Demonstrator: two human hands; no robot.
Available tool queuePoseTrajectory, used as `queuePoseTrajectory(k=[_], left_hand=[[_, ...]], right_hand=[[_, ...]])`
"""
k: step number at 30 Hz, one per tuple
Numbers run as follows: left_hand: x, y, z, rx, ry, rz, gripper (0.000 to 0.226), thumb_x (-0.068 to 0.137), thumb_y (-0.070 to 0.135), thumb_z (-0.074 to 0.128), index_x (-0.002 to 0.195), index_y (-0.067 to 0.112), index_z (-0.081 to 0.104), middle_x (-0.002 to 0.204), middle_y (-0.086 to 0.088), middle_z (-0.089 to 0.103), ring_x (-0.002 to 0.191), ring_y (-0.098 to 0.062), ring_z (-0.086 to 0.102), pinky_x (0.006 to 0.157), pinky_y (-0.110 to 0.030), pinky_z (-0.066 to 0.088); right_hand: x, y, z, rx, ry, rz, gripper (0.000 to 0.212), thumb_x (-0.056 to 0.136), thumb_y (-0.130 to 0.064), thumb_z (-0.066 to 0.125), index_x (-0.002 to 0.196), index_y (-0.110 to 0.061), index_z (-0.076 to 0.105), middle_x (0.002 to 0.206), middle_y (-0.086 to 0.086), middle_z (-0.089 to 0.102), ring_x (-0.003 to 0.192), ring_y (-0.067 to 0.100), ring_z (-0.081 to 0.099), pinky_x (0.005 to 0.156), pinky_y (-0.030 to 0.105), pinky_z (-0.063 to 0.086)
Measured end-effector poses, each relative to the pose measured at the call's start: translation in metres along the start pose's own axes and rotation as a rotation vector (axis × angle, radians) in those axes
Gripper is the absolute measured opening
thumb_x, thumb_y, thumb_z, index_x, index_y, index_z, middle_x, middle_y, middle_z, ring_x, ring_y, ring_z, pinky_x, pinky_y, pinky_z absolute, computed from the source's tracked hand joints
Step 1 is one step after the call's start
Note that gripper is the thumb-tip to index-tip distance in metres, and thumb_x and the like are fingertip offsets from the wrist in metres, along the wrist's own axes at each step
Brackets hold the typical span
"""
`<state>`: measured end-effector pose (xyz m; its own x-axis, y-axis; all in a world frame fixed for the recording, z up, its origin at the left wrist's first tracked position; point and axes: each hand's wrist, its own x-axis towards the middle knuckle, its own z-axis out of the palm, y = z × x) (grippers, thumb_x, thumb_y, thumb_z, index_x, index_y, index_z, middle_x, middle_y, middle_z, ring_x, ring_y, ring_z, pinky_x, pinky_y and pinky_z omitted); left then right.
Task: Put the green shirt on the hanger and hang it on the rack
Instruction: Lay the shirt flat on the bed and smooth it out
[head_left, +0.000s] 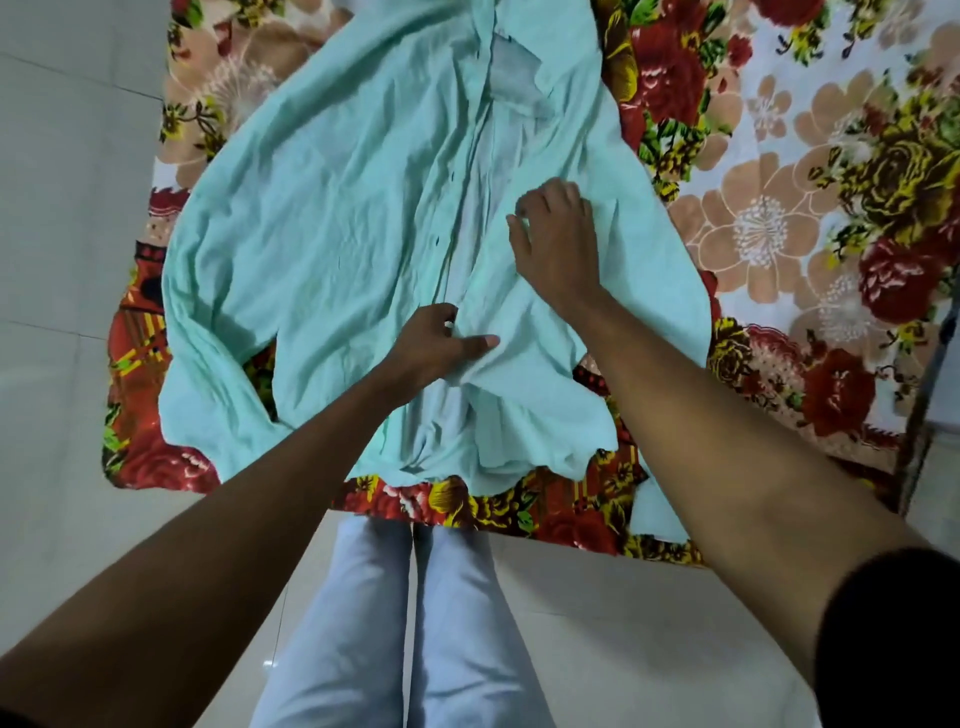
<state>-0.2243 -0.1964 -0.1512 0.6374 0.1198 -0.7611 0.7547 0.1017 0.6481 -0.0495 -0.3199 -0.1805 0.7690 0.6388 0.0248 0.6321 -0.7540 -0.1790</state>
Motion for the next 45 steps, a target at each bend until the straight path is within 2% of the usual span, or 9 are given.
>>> queuePoseTrajectory(k=[4,11,16,23,28,32,35,39,45], left_hand=[[-0.018,-0.01,0.015,0.06,-0.016,-0.032,0.047,0.077,0.046,0.087,0.074,0.003,0.067,0.066,0.003,0.063,0.06,-0.011,0.058,0.058,-0.027,0.044],[-0.047,-0.04,0.027,0.054,-0.098,-0.055,0.051,0.075,0.036,0.089,0.118,0.018,0.068,0.11,0.001,0.078,0.099,-0.021,0.075,0.089,-0.046,0.062],[-0.059,-0.063,0.031,0.163,0.0,-0.225,0.062,0.078,0.033,0.089,0.125,0.011,0.055,0.121,-0.012,0.066,0.102,-0.03,0.069,0.072,-0.044,0.063],[-0.054,-0.042,0.026,0.294,-0.132,-0.303,0.077,0.089,0.032,0.079,0.151,0.01,0.038,0.133,-0.017,0.058,0.089,-0.029,0.069,0.059,-0.035,0.064],[-0.051,-0.023,0.011,0.495,-0.441,-0.405,0.057,0.094,0.035,0.074,0.132,-0.001,0.051,0.098,-0.017,0.074,0.08,-0.036,0.075,0.073,-0.045,0.065],[-0.021,-0.015,-0.012,0.6,0.094,-0.021,0.03,0.093,0.033,0.07,0.112,0.009,0.065,0.08,-0.012,0.078,0.062,-0.025,0.076,0.069,-0.038,0.064],[0.005,0.007,-0.027,0.689,0.388,0.144,0.037,0.091,0.035,0.069,0.117,0.011,0.061,0.101,-0.016,0.073,0.092,-0.035,0.069,0.072,-0.033,0.049],[0.024,0.011,-0.034,0.949,0.376,0.042,0.053,0.089,0.043,0.07,0.121,0.005,0.051,0.112,-0.018,0.066,0.102,-0.041,0.063,0.07,-0.038,0.042],[0.016,-0.031,-0.039,0.998,0.243,0.029,0.02,0.087,0.014,0.06,0.104,0.005,0.062,0.107,-0.021,0.066,0.099,-0.044,0.065,0.068,-0.034,0.04]], right_hand=[[-0.02,0.008,0.011,0.016,-0.275,0.129,0.037,0.105,-0.028,0.043,0.114,-0.002,0.067,0.117,0.019,0.064,0.112,0.038,0.061,0.099,0.047,0.044],[-0.009,0.022,0.001,-0.122,-0.707,0.091,0.08,0.103,-0.056,0.041,0.164,-0.014,0.01,0.172,0.017,-0.002,0.158,0.034,0.008,0.125,0.055,0.012],[-0.037,-0.01,-0.002,-0.08,-0.437,-0.006,0.063,0.103,-0.045,0.049,0.149,-0.002,0.043,0.16,0.021,0.033,0.148,0.038,0.032,0.118,0.05,0.027],[-0.051,-0.037,0.01,-0.073,-0.502,0.097,0.052,0.1,-0.039,0.054,0.138,-0.004,0.053,0.144,0.018,0.047,0.135,0.036,0.044,0.112,0.047,0.035],[-0.04,-0.068,0.01,-0.003,-0.269,0.073,0.037,0.098,-0.029,0.054,0.129,-0.009,0.059,0.13,0.013,0.056,0.125,0.033,0.05,0.102,0.044,0.039],[-0.015,-0.082,0.016,0.404,-0.158,0.228,0.043,0.096,-0.023,0.063,0.134,-0.003,0.055,0.129,0.018,0.056,0.121,0.036,0.054,0.103,0.043,0.044],[0.017,-0.087,0.021,0.705,-0.19,0.517,0.054,0.093,-0.024,0.07,0.139,-0.004,0.05,0.135,0.019,0.054,0.124,0.033,0.057,0.105,0.043,0.048],[0.039,-0.081,0.032,0.575,-0.482,0.41,0.058,0.092,-0.033,0.071,0.141,-0.008,0.053,0.138,0.017,0.055,0.129,0.03,0.055,0.107,0.031,0.042],[0.035,-0.076,0.039,0.278,-0.619,0.178,0.077,0.086,-0.019,0.079,0.15,-0.006,0.036,0.147,0.02,0.039,0.136,0.036,0.044,0.111,0.036,0.038]])
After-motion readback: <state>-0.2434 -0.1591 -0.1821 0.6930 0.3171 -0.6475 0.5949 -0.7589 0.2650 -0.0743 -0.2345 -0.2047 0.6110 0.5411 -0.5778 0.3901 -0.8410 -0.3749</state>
